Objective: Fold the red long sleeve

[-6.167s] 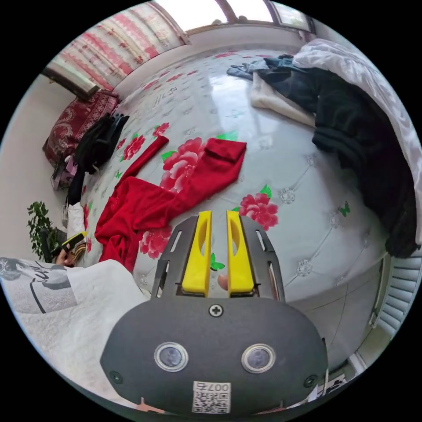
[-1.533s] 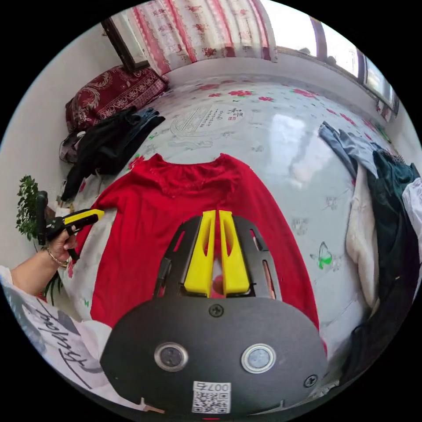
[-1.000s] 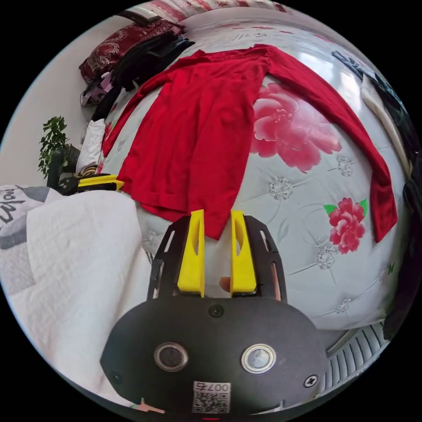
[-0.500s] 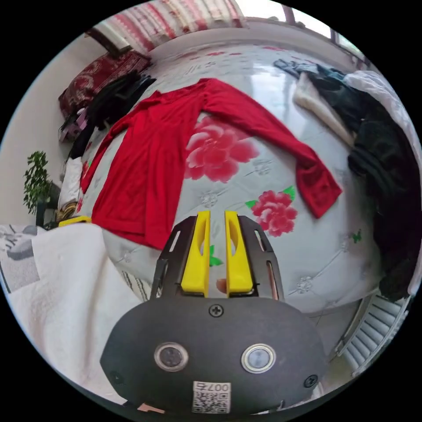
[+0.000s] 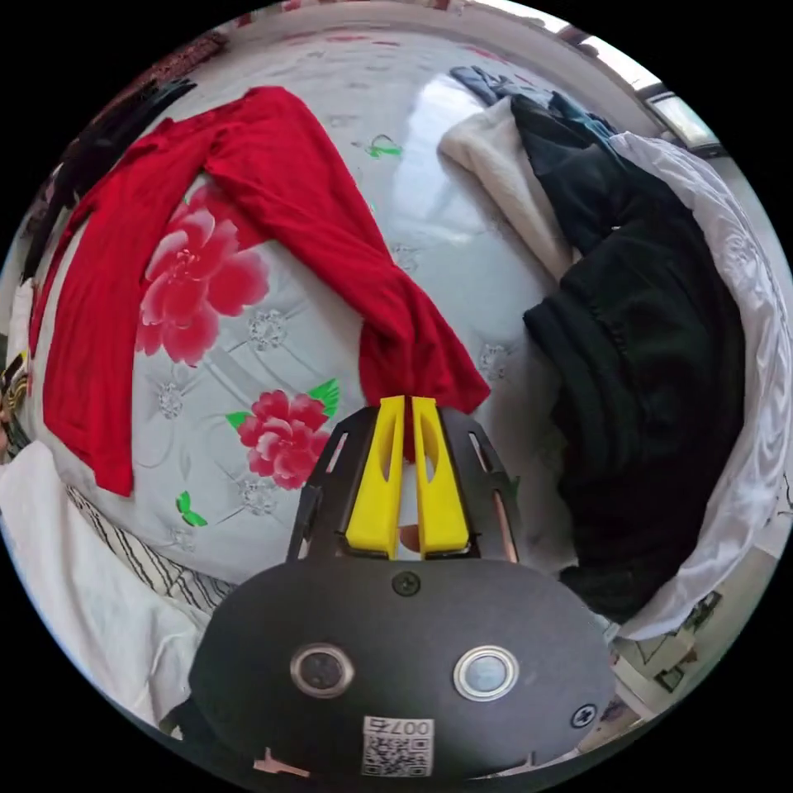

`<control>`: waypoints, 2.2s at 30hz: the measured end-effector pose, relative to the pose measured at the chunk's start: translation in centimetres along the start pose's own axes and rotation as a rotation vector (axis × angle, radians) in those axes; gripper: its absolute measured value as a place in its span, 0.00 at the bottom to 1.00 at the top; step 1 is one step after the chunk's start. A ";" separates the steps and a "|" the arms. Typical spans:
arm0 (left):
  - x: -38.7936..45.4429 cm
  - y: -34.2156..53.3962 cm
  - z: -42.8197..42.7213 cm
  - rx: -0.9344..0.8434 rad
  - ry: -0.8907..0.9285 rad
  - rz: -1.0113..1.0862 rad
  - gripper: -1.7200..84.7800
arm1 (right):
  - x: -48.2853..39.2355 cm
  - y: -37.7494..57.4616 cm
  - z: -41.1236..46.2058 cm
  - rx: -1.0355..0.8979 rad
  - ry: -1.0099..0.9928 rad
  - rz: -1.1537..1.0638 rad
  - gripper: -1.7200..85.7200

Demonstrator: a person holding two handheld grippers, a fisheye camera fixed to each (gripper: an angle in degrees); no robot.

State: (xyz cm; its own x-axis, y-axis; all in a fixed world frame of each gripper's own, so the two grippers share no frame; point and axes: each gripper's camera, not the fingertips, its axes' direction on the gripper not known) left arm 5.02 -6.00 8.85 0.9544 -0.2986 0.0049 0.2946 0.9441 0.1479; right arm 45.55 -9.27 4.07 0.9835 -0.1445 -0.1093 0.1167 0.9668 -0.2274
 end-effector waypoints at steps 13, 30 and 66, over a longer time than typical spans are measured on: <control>-10.8 -5.1 0.0 -0.080 0.037 0.143 0.01 | -6.6 3.9 -8.6 0.283 -0.279 0.085 0.02; -39.1 -3.8 -15.0 0.623 1.206 -0.462 0.01 | -18.0 3.9 -15.2 0.391 -0.643 -0.304 0.02; 7.7 -3.8 9.6 -0.147 0.392 0.316 0.06 | -24.7 -1.8 -5.9 0.284 -0.406 -0.522 0.02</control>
State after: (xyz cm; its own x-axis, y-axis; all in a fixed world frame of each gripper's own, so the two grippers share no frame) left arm 10.75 -13.20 17.81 0.9362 0.0517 -0.3478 -0.0336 0.9977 0.0581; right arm 20.27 -8.66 1.43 0.7570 -0.5661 0.3264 0.5626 0.8187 0.1149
